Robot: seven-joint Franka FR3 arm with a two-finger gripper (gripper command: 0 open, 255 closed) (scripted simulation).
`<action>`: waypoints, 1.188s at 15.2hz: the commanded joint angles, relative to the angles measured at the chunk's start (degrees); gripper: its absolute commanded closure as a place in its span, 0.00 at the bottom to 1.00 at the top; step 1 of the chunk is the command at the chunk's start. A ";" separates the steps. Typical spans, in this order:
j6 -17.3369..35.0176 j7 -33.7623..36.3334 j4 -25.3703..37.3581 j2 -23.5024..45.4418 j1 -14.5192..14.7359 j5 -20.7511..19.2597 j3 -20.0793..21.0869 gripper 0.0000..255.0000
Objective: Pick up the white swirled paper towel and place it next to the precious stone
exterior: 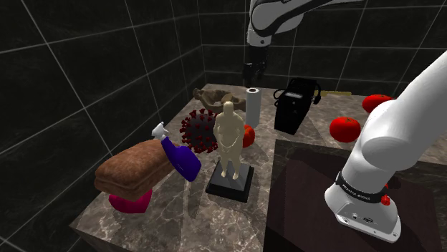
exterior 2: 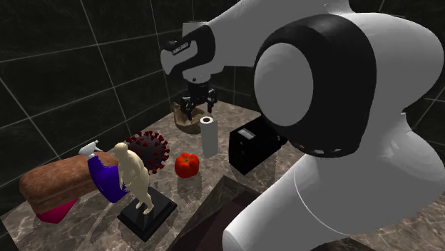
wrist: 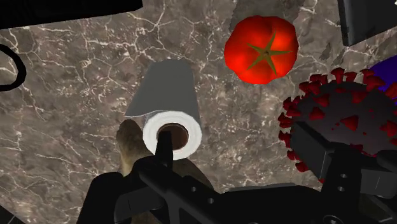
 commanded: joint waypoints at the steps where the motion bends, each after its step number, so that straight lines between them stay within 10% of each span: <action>1: 2.11 -1.22 2.10 4.42 -0.65 -0.75 -1.02 0.00; 18: 11.22 -2.46 2.57 14.47 -1.60 -1.40 -2.28 0.00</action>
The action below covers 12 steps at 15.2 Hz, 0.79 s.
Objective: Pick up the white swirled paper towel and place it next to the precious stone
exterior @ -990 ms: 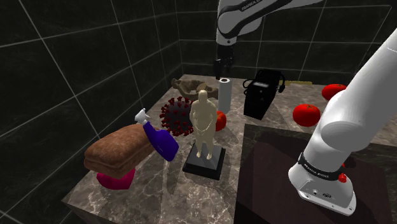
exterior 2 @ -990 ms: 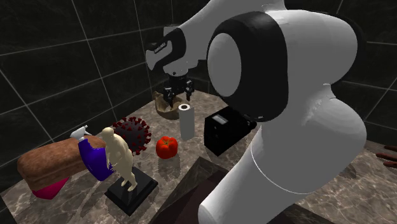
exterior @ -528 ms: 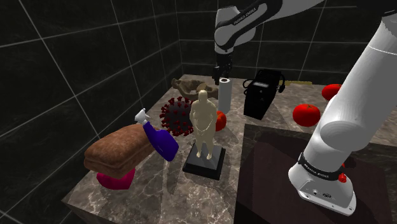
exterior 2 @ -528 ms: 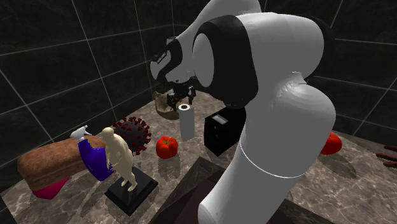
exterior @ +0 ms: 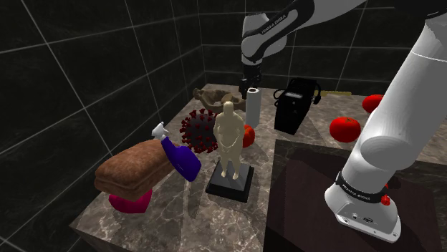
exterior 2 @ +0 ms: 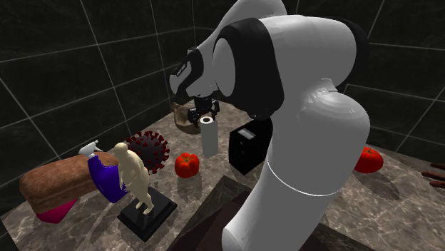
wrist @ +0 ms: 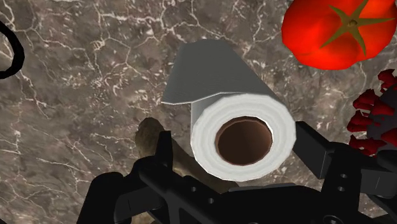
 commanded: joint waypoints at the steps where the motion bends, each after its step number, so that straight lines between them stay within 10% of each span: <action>1: 0.03 -0.01 -0.01 0.00 0.00 0.00 0.00 0.00; 2: 0.01 0.00 -0.01 0.00 0.00 0.00 0.00 0.00; 3: 0.01 0.00 -0.01 0.00 0.00 0.00 0.00 1.00; 12: 0.03 -0.01 -0.01 0.00 -0.01 0.00 0.00 1.00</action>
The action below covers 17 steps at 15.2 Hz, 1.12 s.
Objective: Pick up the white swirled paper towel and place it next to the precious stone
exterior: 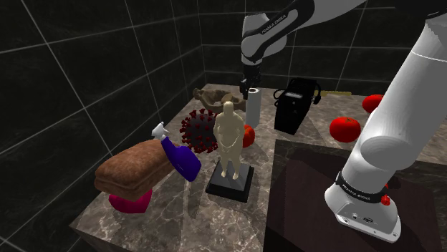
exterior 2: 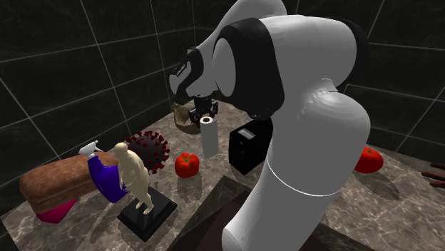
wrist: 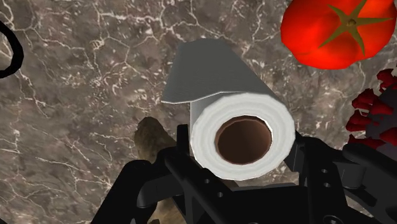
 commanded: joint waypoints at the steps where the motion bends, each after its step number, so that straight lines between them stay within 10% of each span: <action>1: -0.81 0.02 0.44 -0.26 -0.04 -0.10 -0.02 1.00; 17: -13.08 -0.04 8.80 -4.22 0.11 -0.42 0.32 1.00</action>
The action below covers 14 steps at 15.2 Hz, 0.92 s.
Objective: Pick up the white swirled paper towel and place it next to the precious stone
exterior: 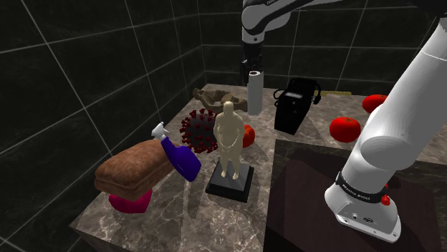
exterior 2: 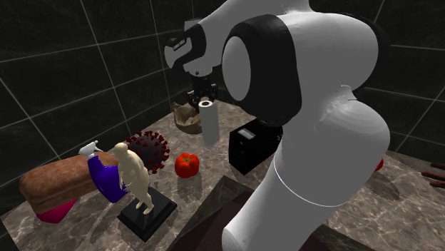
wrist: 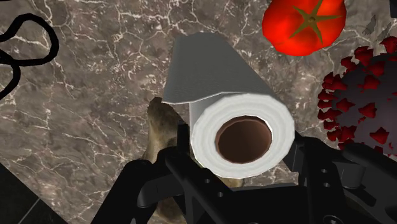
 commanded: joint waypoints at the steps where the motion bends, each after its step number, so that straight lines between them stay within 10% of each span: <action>1: -1.49 -0.04 1.21 -0.26 0.02 0.01 0.03 1.00; 14: -11.45 -0.40 10.48 -0.96 0.15 0.13 0.25 1.00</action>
